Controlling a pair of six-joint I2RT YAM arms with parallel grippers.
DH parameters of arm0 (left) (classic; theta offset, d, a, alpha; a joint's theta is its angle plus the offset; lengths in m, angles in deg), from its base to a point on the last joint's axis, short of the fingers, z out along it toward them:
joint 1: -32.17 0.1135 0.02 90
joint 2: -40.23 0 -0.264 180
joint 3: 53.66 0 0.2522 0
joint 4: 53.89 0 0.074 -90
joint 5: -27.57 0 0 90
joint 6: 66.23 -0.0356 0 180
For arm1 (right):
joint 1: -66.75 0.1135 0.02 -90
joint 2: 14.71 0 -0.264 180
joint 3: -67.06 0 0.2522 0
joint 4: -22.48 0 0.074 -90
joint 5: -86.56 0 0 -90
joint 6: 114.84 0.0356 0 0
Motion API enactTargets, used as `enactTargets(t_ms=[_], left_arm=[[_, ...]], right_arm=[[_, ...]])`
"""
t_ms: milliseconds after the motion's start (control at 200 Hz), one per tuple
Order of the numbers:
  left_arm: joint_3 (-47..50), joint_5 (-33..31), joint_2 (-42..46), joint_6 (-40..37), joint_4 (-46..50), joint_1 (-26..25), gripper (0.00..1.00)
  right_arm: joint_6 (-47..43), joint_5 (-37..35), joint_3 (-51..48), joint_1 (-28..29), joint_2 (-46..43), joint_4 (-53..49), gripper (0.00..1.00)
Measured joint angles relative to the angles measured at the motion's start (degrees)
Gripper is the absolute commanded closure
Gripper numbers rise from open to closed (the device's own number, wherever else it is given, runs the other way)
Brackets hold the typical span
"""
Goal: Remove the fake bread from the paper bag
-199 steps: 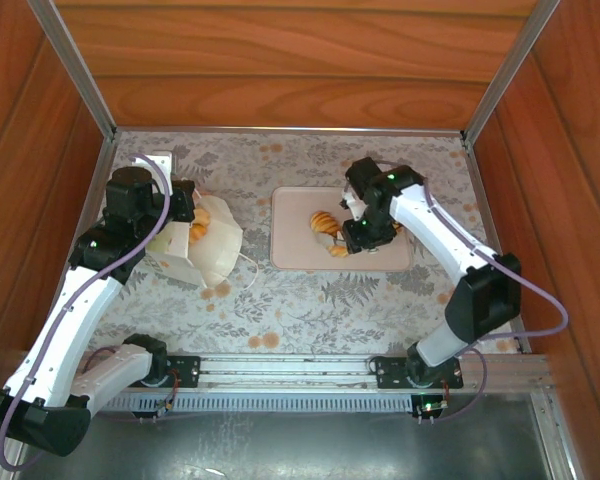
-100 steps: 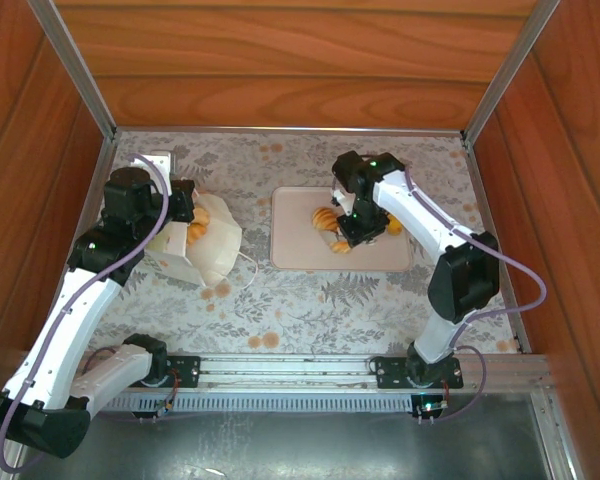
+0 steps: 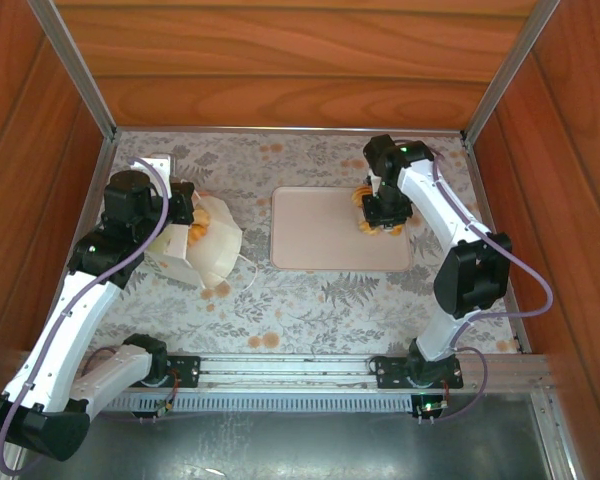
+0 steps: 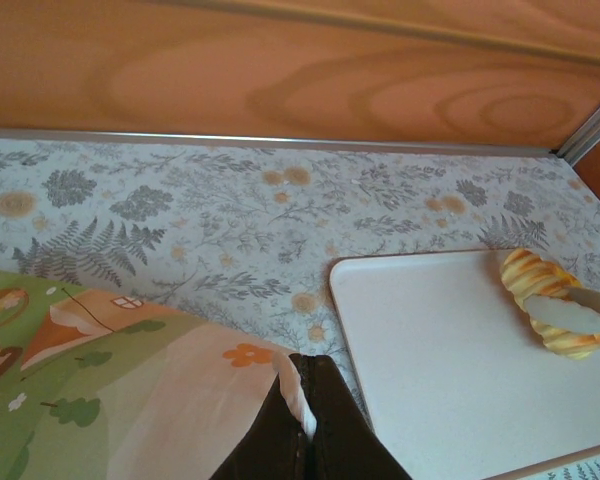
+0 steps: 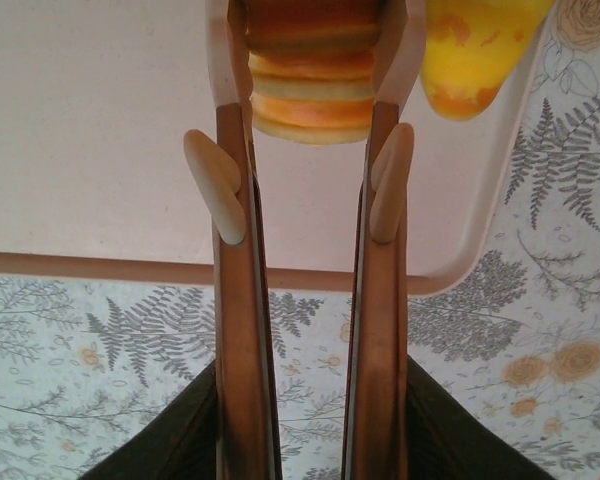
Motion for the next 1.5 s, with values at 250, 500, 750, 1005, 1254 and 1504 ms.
enactTargets(t_ms=[250,500,750,1005,1254,1504], left_arm=[[0.11,0.00,0.00,0.02,-0.11,0.00,1.00],[0.28,0.02,0.00,0.04,-0.74,0.00,1.00],[0.33,0.02,0.00,0.37,-0.90,0.00,1.00],[0.33,0.04,-0.02,1.14,-0.94,0.00,1.00],[0.33,0.07,-0.22,1.16,-1.11,0.00,1.00],[0.33,0.07,-0.39,1.18,-1.31,0.00,1.00]], right_arm=[[4.46,0.17,-0.37,-0.02,0.42,0.94,0.61],[6.14,0.28,-0.98,-0.07,3.52,1.77,0.60],[6.10,0.13,-0.98,-0.07,3.91,1.84,0.59],[5.90,0.11,-0.98,-0.07,3.91,2.36,0.56],[5.44,0.33,-1.27,-0.09,2.82,3.28,0.53],[4.68,1.42,-1.95,-0.09,-1.07,4.37,0.51]])
